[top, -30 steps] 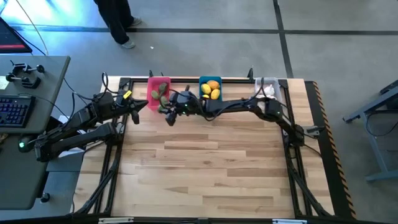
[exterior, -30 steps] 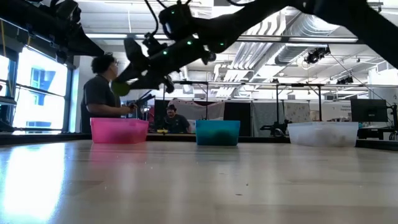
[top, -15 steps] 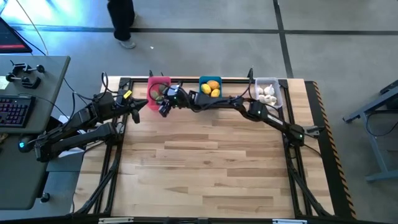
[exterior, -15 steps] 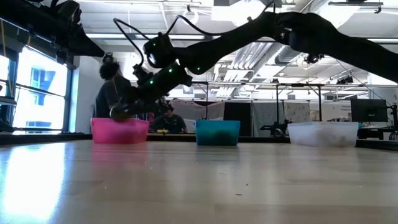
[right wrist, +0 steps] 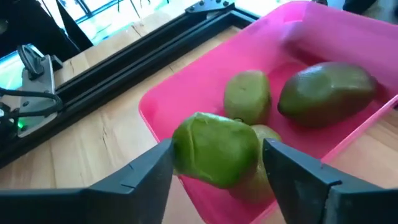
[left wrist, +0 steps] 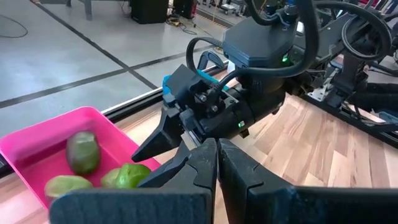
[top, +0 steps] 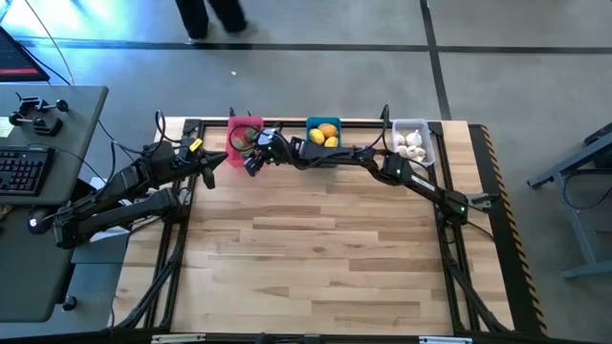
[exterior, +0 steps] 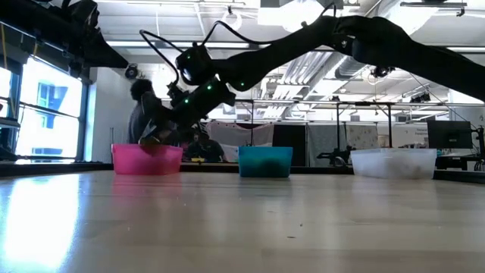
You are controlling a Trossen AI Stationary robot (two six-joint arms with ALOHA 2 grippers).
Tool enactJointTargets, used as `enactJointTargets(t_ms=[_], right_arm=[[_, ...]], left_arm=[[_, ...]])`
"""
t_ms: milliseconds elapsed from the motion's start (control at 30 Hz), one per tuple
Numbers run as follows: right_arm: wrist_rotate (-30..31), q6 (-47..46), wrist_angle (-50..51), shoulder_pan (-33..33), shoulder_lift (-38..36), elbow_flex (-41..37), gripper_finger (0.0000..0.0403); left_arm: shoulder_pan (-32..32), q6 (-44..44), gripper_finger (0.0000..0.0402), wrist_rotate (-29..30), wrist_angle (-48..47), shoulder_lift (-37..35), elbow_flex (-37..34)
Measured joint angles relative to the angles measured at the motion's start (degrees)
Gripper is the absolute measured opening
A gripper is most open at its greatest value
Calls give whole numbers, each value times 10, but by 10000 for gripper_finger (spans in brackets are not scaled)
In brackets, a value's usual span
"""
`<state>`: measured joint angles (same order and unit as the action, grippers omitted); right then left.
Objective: Sort produce into baskets
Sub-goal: Put the lime into the red bin, then return to Home Position
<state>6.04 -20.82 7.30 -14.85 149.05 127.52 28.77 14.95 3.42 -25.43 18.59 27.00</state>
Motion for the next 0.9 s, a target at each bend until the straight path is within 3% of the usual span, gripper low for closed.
enactJointTargets(t_ms=[167,267,367,600,900], right_arm=[[-13,1,3,0,-1,0,260],[-16,6,3,0,-4,0,254],[23,39,18,0,-9,0,209],[7,55,32,-11,-13,0,17],[-5,29,20,-26,-16,0,2]], left_arm=[[0,3,3,-2,-2,0,0],[0,9,3,-2,6,0,0],[0,10,3,-7,9,1,0],[0,24,3,-13,13,2,0],[0,25,3,-13,-6,2,0]])
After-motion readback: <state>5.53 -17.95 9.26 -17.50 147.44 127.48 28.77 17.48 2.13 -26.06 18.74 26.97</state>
